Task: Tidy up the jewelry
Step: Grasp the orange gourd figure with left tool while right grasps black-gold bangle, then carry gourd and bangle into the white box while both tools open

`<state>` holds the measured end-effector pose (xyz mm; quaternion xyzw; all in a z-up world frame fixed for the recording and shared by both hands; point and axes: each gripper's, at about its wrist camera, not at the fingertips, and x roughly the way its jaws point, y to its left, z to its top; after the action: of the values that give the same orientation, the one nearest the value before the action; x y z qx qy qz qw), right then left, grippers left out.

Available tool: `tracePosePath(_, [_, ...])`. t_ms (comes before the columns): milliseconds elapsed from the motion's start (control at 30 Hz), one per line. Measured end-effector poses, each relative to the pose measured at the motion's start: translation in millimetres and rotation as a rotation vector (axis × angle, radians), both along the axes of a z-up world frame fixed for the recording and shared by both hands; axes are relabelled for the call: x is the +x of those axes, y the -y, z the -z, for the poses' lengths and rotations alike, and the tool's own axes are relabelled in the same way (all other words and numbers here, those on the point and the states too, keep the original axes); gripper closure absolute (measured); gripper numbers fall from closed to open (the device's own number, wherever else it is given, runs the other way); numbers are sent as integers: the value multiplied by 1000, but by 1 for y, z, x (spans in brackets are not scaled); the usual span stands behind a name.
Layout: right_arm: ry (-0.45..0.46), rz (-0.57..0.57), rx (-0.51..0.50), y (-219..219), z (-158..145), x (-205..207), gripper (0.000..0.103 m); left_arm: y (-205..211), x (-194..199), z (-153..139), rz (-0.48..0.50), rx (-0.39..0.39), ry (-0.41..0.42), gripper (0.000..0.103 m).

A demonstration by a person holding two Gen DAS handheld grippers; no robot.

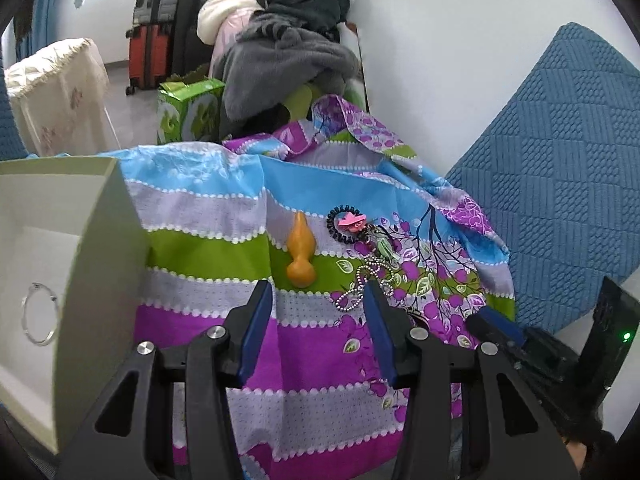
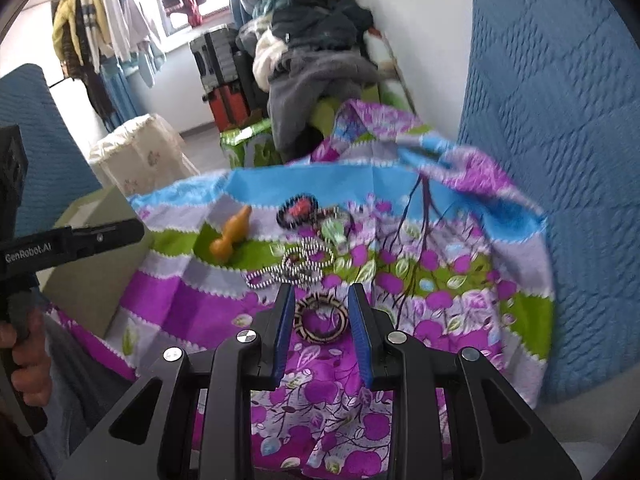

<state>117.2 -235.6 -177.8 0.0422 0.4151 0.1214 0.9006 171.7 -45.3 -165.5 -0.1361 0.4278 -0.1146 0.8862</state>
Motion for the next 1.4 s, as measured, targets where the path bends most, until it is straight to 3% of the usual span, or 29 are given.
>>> tracePosePath(367, [-129,-18,-2,1,39,24,87,15,51,38,35,12,-92,55])
tracePosePath(833, [-200,-27,-71,-7,66,43,91,27,86,68,71,95,-112,56])
tracePosePath(1000, [-203,-20,-72,-7,68,45,94,31,90,74,93,112,-118,63])
tracePosePath(1133, [-216,-4,-45,-4,68,48,96,31,92,78,89,126,-121,76])
tracePosePath(1400, [-190,2,-51,-4,58,47,96,22,84,69,65,83,-110,76])
